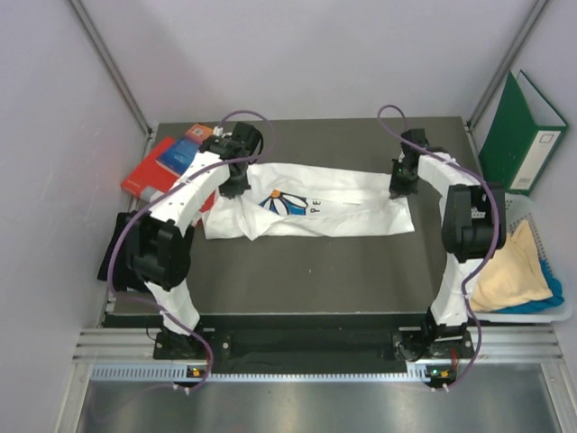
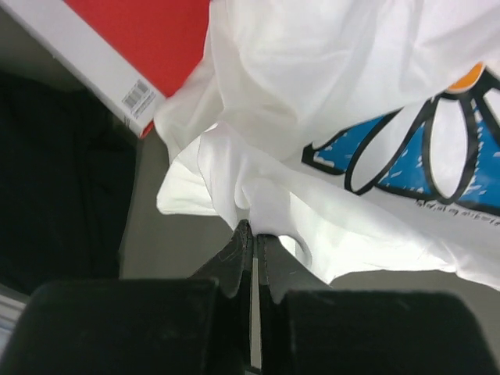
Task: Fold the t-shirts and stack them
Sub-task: Fold the other side of the tshirt into a rectangle
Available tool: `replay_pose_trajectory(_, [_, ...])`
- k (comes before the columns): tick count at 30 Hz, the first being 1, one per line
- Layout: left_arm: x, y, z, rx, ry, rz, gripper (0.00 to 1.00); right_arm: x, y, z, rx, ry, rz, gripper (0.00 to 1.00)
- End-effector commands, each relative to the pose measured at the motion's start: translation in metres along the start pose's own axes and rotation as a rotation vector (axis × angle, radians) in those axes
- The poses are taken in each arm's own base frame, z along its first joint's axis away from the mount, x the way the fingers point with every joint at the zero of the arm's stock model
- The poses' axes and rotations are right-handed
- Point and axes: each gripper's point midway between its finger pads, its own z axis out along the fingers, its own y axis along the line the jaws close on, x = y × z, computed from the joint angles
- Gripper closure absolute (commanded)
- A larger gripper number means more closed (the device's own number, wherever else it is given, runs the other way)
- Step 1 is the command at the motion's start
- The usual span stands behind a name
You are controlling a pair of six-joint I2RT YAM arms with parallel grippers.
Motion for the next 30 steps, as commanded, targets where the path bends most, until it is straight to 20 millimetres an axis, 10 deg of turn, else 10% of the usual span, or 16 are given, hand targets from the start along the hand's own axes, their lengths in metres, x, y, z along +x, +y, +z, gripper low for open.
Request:
replay_pose_trajectory(1, [-0.049, -0.012, 0.0, 0.036, -0.106, -0.076, 1.0, -0.042, 0.001, 0.006, 0.013, -0.11, 0.033, 1.0])
replay_pose_trajectory(12, [-0.121, -0.037, 0.028, 0.025, -0.196, -0.095, 1.0, -0.053, -0.017, 0.019, 0.127, -0.107, 0.065, 1.0])
replay_pose_trajectory(23, [-0.122, -0.037, 0.103, 0.009, -0.093, -0.134, 1.0, -0.067, -0.029, 0.02, 0.203, -0.13, 0.092, 0.86])
replay_pose_trajectory(25, [-0.133, -0.037, 0.104, 0.04, -0.109, -0.148, 0.53, -0.072, -0.03, 0.012, 0.209, -0.156, 0.099, 0.69])
replay_pose_trajectory(30, [-0.141, -0.048, 0.073, 0.17, -0.151, -0.131, 0.01, -0.095, -0.025, -0.039, 0.187, -0.311, 0.074, 0.28])
